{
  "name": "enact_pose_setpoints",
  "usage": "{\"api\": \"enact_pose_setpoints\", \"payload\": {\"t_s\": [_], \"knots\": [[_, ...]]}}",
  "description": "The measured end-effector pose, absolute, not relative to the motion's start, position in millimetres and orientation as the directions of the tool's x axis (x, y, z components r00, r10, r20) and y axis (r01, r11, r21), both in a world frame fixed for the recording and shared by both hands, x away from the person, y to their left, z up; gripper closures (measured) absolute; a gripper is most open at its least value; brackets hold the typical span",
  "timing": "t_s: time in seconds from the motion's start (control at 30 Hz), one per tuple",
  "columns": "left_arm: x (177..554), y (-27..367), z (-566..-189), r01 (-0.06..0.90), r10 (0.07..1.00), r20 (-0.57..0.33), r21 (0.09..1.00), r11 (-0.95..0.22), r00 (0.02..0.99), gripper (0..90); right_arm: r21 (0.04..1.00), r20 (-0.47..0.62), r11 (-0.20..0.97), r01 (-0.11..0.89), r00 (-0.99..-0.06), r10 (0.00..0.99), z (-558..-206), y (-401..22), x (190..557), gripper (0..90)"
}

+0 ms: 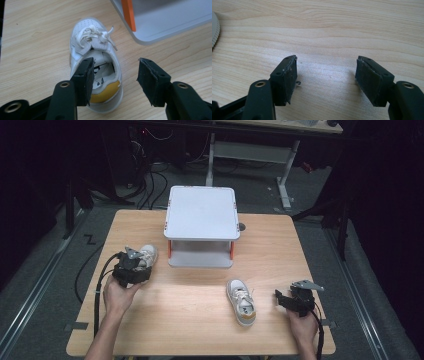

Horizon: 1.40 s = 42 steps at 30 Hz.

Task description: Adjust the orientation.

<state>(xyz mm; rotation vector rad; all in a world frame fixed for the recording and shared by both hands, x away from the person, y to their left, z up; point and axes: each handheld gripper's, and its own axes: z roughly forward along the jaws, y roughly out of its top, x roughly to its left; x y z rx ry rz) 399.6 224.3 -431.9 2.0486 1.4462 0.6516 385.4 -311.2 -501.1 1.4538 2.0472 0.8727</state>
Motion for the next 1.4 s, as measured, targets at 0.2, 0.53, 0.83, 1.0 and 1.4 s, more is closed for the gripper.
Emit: {"api": "enact_pose_setpoints", "payload": {"t_s": [0.2, 0.53, 0.83, 1.0, 1.4], "knots": [[410, 225, -441, 0.716, 0.949, 0.06, 0.642, -0.274, 0.309, 55.0, 0.731, -0.019, 0.233, 0.641, -0.322, 0.946, -501, -311, 385, 34.0], [426, 224, -455, 0.733, 0.941, 0.04, 0.616, -0.288, 0.336, 73.2, 0.731, -0.019, 0.233, 0.642, -0.322, 0.947, -501, -311, 385, 34.0], [417, 220, -451, 0.703, 0.937, 0.018, 0.657, -0.274, 0.348, 78.6, 0.731, -0.019, 0.233, 0.642, -0.322, 0.946, -501, -311, 385, 34.0], [411, 224, -448, 0.698, 0.934, -0.024, 0.672, -0.248, 0.355, 79.1, 0.731, -0.019, 0.233, 0.642, -0.322, 0.947, -501, -311, 385, 34.0], [402, 214, -437, 0.658, 0.919, -0.017, 0.704, -0.268, 0.393, 79.8, 0.731, -0.019, 0.233, 0.642, -0.323, 0.946, -501, -311, 385, 33.9]]}}
